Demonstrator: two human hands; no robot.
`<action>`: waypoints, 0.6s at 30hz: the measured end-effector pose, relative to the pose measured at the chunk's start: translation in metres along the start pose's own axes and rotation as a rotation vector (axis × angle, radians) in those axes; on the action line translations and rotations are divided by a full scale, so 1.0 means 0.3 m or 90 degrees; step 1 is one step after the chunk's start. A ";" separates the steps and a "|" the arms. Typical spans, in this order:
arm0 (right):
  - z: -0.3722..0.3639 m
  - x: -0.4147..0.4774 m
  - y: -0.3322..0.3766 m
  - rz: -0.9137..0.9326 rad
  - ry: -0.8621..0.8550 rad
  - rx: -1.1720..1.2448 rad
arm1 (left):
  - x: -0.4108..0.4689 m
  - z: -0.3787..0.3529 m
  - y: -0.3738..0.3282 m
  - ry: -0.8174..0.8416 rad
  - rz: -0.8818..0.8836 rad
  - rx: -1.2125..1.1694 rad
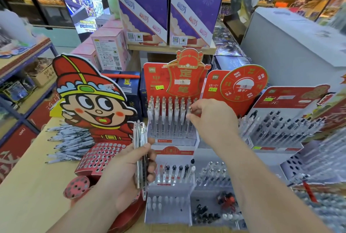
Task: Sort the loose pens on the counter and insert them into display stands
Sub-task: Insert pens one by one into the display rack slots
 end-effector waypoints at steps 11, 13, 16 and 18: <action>-0.022 0.017 0.008 0.009 -0.004 -0.112 | -0.034 -0.036 0.000 0.019 -0.011 0.011; -0.024 0.021 0.018 0.013 0.002 -0.143 | -0.037 -0.037 -0.001 0.021 -0.012 0.014; -0.021 0.025 0.024 0.014 -0.006 -0.161 | -0.042 -0.042 0.005 0.026 -0.012 0.012; -0.019 0.023 0.026 0.021 0.003 -0.158 | -0.042 -0.046 0.012 0.029 -0.010 0.012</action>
Point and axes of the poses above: each hand's wrist, its own x-axis towards the middle knuckle, its own z-axis out of the back of the hand, y = z × x, the point moved 10 cm from there along x, towards the middle knuckle, and after that the axes turned 1 degree about -x, right-handed, at the moved point
